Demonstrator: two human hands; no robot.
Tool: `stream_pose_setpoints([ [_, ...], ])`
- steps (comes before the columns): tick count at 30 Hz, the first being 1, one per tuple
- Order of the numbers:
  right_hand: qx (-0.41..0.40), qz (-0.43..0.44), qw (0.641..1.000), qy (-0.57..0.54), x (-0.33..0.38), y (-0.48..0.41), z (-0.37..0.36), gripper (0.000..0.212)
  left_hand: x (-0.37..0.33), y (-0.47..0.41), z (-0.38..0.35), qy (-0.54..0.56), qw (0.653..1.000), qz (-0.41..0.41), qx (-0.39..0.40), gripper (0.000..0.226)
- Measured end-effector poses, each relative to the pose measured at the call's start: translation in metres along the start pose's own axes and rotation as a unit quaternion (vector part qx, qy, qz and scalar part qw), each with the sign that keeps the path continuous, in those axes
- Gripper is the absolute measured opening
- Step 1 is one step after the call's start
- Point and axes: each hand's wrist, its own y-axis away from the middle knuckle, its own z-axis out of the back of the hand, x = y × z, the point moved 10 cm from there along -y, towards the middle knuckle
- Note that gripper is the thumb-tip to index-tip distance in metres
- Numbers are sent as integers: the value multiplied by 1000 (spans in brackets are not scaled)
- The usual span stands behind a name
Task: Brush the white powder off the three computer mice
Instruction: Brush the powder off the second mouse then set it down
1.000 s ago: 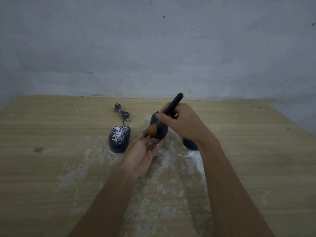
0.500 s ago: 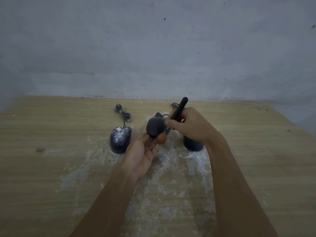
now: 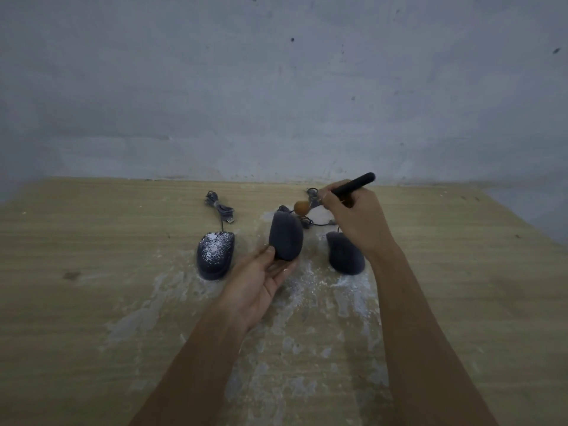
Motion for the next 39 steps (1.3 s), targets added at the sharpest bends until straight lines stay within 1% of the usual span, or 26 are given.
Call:
stream_pose_setpoints([
  [1, -14, 10, 1000, 7, 1, 1, -2, 11, 1, 1, 0, -10, 1000, 1, 3, 31],
  [3, 9, 22, 999, 25, 5, 4, -17, 13, 2, 2, 0, -22, 1000, -1, 4, 30],
  [5, 69, 8, 997, 26, 1, 9, -33, 9, 2, 2, 1, -26, 1000, -4, -2, 30],
  [7, 136, -1, 990, 19, 2, 12, -42, 15, 0, 2, 2, -37, 999, -11, -9, 32],
  [8, 153, 3, 988, 17, 4, 13, -44, 16, 0, 2, 3, -45, 999, -16, -11, 32],
  [9, 142, 12, 990, 11, 8, 12, -42, 14, -2, 1, 2, -54, 998, -23, -12, 33],
  [11, 68, 33, 997, -1, 17, 9, -31, 10, -3, 1, 2, -71, 997, -33, -20, 33],
  [12, 35, 44, 998, 9, 21, 8, -27, 11, -2, 1, 2, -82, 996, -37, -26, 34],
  [13, 25, 50, 998, 32, 23, 8, -27, 13, -2, 1, 2, -92, 994, -41, -31, 35],
  [14, 44, 52, 996, 56, 24, 8, -32, 14, -2, 1, 3, -100, 993, -43, -34, 36],
  [17, 159, 32, 984, 74, 22, 16, -53, 13, -3, 2, 3, -105, 993, -47, -29, 34],
  [18, 173, 26, 982, 69, 22, 17, -54, 14, -5, 2, 2, -109, 992, -49, -26, 33],
  [19, 170, 27, 983, 59, 23, 18, -53, 16, -6, 3, 2, -115, 992, -53, -24, 33],
  [22, 144, 30, 988, 37, 24, 15, -48, 22, -7, 4, 0, -142, 987, -70, -26, 32],
  [24, 134, 30, 987, 80, 20, 12, -51, 25, -10, 7, -1, -187, 977, -95, -37, 29],
  [25, 104, 34, 988, 109, 18, 10, -49, 27, -12, 8, -1, -210, 970, -111, -45, 27],
  [26, 56, 39, 989, 134, 18, 6, -44, 27, -13, 9, -1, -234, 963, -126, -51, 27],
  [28, -40, 59, 987, 144, 23, 3, -30, 24, -15, 11, -4, -282, 946, -153, -55, 29],
  [30, -86, 92, 986, 111, 33, 7, -23, 16, -17, 13, -5, -306, 935, -167, -56, 29],
  [31, -84, 94, 986, 114, 34, 7, -23, 15, -18, 14, -5, -314, 932, -172, -58, 29],
  [32, -64, 86, 985, 134, 34, 6, -26, 16, -19, 14, -6, -324, 928, -177, -59, 30],
  [34, 11, 64, 983, 173, 29, 4, -37, 21, -21, 15, -6, -335, 923, -181, -63, 31],
  [35, 54, 51, 983, 167, 27, 4, -43, 24, -21, 14, -4, -330, 924, -182, -65, 29],
  [37, 121, 29, 986, 111, 26, 6, -50, 28, -20, 13, -3, -305, 933, -177, -65, 30],
  [38, 126, 22, 988, 81, 27, 8, -48, 27, -20, 12, -2, -282, 942, -168, -65, 29],
  [39, 109, 20, 992, 60, 27, 9, -43, 24, -18, 12, -1, -253, 953, -153, -66, 27],
])
